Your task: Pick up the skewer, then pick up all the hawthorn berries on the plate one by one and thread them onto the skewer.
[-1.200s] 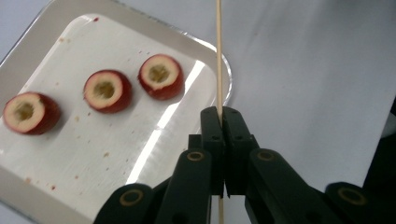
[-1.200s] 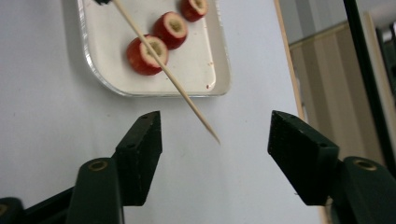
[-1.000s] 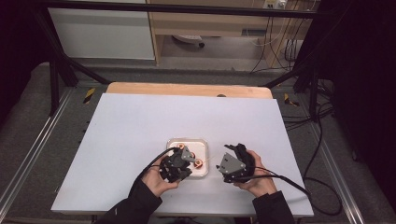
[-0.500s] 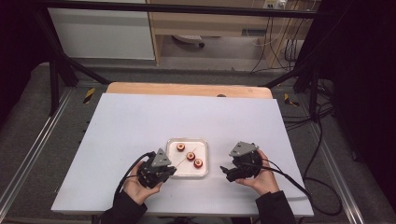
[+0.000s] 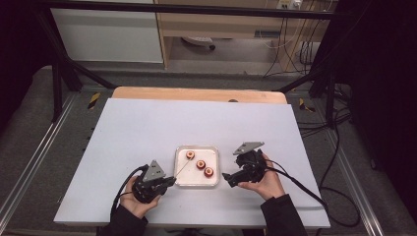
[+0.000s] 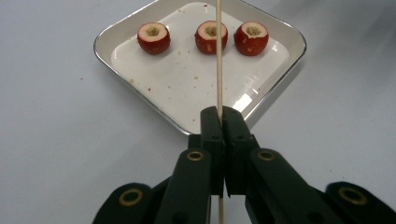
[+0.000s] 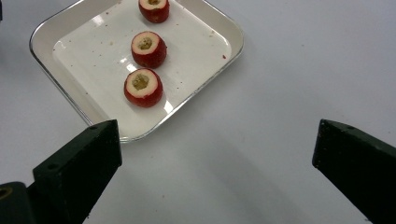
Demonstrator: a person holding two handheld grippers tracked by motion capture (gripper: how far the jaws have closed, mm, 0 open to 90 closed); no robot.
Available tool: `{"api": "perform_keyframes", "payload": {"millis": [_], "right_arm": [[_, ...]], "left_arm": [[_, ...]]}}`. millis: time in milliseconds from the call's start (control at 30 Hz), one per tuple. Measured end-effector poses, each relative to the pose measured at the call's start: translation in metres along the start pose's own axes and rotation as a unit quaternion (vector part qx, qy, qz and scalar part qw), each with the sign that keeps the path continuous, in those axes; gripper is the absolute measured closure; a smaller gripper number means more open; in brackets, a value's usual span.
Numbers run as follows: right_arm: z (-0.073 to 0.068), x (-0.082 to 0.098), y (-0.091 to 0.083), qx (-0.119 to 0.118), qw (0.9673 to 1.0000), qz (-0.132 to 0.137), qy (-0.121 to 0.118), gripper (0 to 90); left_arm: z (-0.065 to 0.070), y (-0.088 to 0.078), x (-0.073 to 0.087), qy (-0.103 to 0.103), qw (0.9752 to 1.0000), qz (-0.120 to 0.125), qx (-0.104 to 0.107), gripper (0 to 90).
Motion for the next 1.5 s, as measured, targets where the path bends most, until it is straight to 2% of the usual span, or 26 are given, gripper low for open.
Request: {"api": "perform_keyframes", "payload": {"millis": [100,133,233,267,333,433,633,767,900,1033,1133,1167,1200,1267,1333,1500], "right_arm": [[-0.003,-0.004,0.002,0.000,1.0000,-0.003,0.000,2.0],[-0.006,-0.010,0.005,-0.008,0.9999,-0.004,0.006,2.0],[-0.008,-0.015,0.007,-0.014,0.9999,-0.006,0.003,1.9],[-0.012,-0.021,0.010,-0.020,0.9997,-0.009,0.004,1.5],[-0.014,-0.026,0.012,-0.020,0.9997,-0.016,0.005,1.5],[-0.016,-0.030,0.014,-0.022,0.9995,-0.020,0.007,1.6],[-0.023,-0.041,0.020,-0.042,0.9986,-0.030,0.012,4.5],[-0.025,-0.047,0.026,-0.051,0.9977,-0.043,0.013,8.8],[-0.027,-0.054,0.033,-0.065,0.9954,-0.068,0.019,16.6],[-0.029,-0.056,0.038,-0.069,0.9944,-0.077,0.024,23.7],[-0.029,-0.055,0.044,-0.075,0.9917,-0.099,0.034,31.6],[-0.029,-0.055,0.044,-0.075,0.9917,-0.099,0.034,31.6],[-0.029,-0.055,0.048,-0.076,0.9907,-0.109,0.030,35.3],[-0.028,-0.055,0.050,-0.077,0.9904,-0.112,0.027,36.5],[-0.026,-0.056,0.055,-0.081,0.9884,-0.122,0.039,42.1],[-0.025,-0.057,0.061,-0.090,0.9858,-0.132,0.050,48.1]], "left_arm": [[-0.001,-0.001,0.003,-0.002,1.0000,0.003,-0.002,88.6],[-0.002,-0.002,0.004,-0.005,1.0000,0.005,-0.003,88.6],[-0.003,-0.003,0.005,-0.009,0.9999,0.009,-0.002,88.6],[-0.003,-0.004,0.005,-0.011,0.9999,0.011,-0.001,88.6],[-0.004,-0.004,0.006,-0.013,0.9998,0.013,-0.001,88.6],[-0.004,-0.005,0.006,-0.014,0.9998,0.015,-0.001,88.5],[-0.007,-0.005,0.008,-0.022,0.9996,0.016,0.002,88.5],[-0.008,-0.006,0.008,-0.025,0.9995,0.019,0.002,88.5],[-0.008,-0.006,0.008,-0.028,0.9994,0.020,0.003,88.5],[-0.008,-0.005,0.008,-0.028,0.9994,0.018,0.002,88.5],[-0.009,-0.005,0.007,-0.028,0.9994,0.019,0.002,88.5],[-0.009,-0.005,0.007,-0.028,0.9994,0.020,0.002,88.5],[-0.009,-0.005,0.007,-0.027,0.9994,0.019,0.002,88.5],[-0.009,-0.005,0.007,-0.027,0.9994,0.019,0.003,88.5],[-0.009,-0.005,0.007,-0.027,0.9995,0.018,0.003,88.5],[-0.007,-0.004,0.007,-0.023,0.9996,0.015,0.003,88.6]]}}
Point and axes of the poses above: each handheld gripper's, and its own axes: y roughly forward along the jaws, x roughly out of its underside, z roughly to its right, the point moved 1 cm from there along y, roughly forward along the jaws, and after that the axes turned 7 degrees about -z, right-handed, at the moved point
